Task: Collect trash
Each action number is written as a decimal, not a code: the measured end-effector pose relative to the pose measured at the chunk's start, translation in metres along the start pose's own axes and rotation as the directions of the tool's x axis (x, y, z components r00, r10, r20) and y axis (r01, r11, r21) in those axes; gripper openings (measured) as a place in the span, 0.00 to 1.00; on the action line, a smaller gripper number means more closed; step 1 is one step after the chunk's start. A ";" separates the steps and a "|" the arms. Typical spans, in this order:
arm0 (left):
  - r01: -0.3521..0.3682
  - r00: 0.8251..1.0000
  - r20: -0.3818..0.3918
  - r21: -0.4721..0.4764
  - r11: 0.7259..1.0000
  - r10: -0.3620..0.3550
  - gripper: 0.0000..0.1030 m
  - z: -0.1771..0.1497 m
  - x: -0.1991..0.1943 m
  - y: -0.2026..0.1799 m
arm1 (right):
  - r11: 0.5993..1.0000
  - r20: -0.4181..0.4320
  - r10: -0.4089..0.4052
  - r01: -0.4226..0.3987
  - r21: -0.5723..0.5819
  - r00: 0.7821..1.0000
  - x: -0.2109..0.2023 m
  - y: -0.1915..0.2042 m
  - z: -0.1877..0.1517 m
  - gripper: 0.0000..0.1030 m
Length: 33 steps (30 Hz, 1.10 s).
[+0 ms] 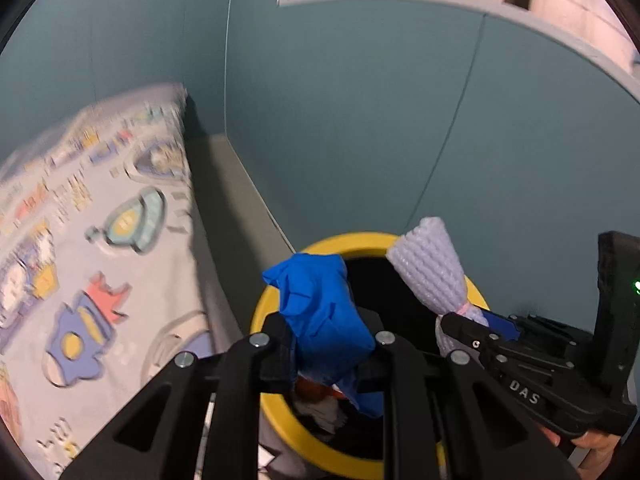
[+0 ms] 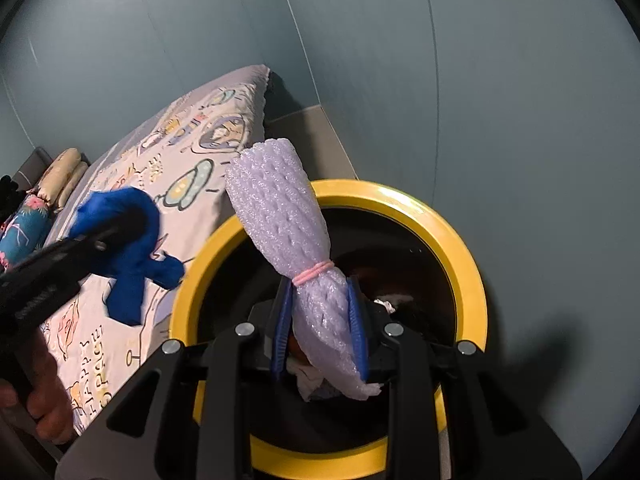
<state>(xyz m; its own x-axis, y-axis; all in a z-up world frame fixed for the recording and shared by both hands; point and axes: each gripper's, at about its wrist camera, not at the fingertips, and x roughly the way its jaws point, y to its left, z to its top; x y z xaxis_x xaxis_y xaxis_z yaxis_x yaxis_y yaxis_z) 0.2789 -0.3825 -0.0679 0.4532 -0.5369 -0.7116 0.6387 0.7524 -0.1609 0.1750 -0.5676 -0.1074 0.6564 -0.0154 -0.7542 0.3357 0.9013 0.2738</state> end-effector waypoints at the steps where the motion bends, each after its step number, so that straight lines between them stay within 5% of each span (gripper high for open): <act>1: 0.016 1.000 -0.024 -0.006 1.000 -0.016 0.16 0.001 0.008 0.001 | 1.000 -0.005 -0.003 0.003 0.007 1.000 0.001 0.000 0.000 0.27; 6: 0.053 0.997 -0.047 -0.030 0.998 -0.055 0.27 0.003 0.020 0.002 | 0.999 0.003 -0.019 0.019 0.026 1.000 -0.004 -0.006 0.002 0.33; 10: 0.051 0.998 -0.022 -0.052 0.997 -0.052 0.48 0.006 0.013 0.005 | 0.999 0.019 -0.034 0.033 0.040 0.999 -0.012 -0.011 0.003 0.44; 14: 0.045 0.999 -0.009 -0.074 0.996 -0.046 0.59 0.010 0.004 0.012 | 0.998 0.030 -0.046 0.045 0.053 0.998 -0.017 -0.014 0.004 0.50; 23: 0.003 1.000 0.007 -0.130 0.991 -0.002 0.58 0.003 -0.020 0.046 | 0.997 0.036 -0.053 0.051 0.059 0.998 -0.029 -0.006 0.003 0.50; 33: -0.086 0.994 0.052 -0.240 0.967 0.101 0.58 -0.029 -0.077 0.127 | 1.000 0.017 0.009 -0.009 0.001 1.000 -0.023 0.062 0.005 0.55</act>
<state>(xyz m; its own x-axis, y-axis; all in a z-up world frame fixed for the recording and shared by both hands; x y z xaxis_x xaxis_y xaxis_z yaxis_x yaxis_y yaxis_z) 0.3071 -0.2344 -0.0539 0.5471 -0.4768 -0.6880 0.4294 0.8654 -0.2582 0.1838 -0.5130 -0.0702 0.6709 -0.0149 -0.7414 0.3303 0.9011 0.2808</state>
